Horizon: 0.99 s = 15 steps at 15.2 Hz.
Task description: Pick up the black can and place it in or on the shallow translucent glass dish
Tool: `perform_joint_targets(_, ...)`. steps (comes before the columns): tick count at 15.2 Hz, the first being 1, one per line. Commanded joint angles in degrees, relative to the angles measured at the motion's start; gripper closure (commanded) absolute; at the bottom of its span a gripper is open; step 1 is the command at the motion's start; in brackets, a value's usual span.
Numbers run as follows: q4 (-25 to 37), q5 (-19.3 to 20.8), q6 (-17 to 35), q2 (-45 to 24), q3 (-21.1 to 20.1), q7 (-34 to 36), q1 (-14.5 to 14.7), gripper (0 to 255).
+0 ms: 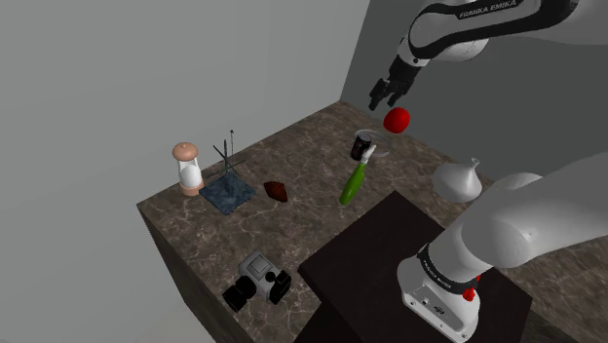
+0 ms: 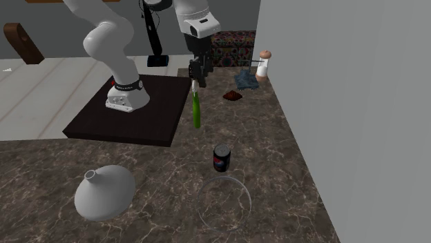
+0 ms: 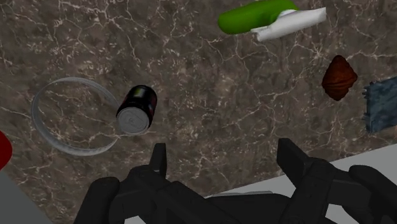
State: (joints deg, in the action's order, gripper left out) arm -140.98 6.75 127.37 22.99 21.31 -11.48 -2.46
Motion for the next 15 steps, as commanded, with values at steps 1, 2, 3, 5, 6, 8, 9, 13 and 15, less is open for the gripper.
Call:
perform_joint_targets(1,0.89,-1.28,3.09,-4.38,2.15,-2.56,0.42,0)
perform_joint_targets(2,1.28,-2.11,4.47,-6.45,3.15,-3.90,0.62,0)
perform_joint_targets(3,1.74,-3.10,5.81,-8.58,4.14,-5.33,0.84,0)
perform_joint_targets(5,2.89,-5.62,8.31,-13.04,6.01,-8.52,1.31,0)
perform_joint_targets(6,3.58,-7.17,9.46,-15.37,6.86,-10.28,1.52,0)
perform_joint_targets(8,5.20,-10.86,11.50,-20.20,8.23,-14.14,1.73,0)
perform_joint_targets(9,6.13,-12.96,12.36,-22.69,8.69,-16.21,1.67,0)
perform_joint_targets(13,10.70,-21.95,14.73,-32.82,8.63,-24.65,-0.22,0)
perform_joint_targets(15,13.44,-26.00,15.36,-37.75,7.53,-28.37,-2.17,0)
